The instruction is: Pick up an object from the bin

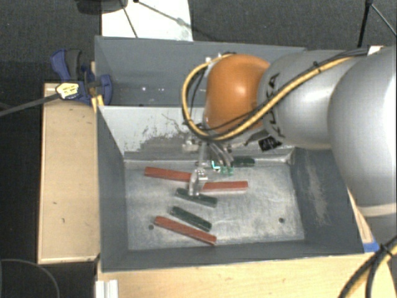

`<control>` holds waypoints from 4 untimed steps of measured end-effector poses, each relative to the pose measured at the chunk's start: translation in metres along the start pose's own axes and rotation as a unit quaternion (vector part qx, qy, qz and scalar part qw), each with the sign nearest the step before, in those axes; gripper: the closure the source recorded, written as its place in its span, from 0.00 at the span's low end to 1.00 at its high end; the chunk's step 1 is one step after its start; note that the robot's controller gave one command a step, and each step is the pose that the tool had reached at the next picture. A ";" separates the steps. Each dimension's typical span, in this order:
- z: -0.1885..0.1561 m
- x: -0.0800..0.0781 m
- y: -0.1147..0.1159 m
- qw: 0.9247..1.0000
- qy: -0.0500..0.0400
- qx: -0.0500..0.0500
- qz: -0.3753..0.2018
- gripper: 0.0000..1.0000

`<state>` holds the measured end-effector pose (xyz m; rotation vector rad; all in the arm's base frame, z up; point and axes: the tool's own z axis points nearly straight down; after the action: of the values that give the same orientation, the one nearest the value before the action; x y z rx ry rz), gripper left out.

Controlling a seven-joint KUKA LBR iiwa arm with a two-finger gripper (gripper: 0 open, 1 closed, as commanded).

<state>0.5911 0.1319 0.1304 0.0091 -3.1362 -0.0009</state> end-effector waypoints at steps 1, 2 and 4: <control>-0.004 -0.002 -0.001 1.000 -0.004 -0.001 0.002 0.00; 0.058 0.002 0.033 0.998 -0.003 -0.001 0.064 0.00; 0.059 0.001 0.033 0.998 -0.003 0.000 0.064 0.00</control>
Offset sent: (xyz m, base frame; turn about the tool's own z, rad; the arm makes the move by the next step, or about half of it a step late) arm -0.0029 0.0333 -0.0604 0.1296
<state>0.5896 0.1649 0.0713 -0.1929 -3.1364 -0.0004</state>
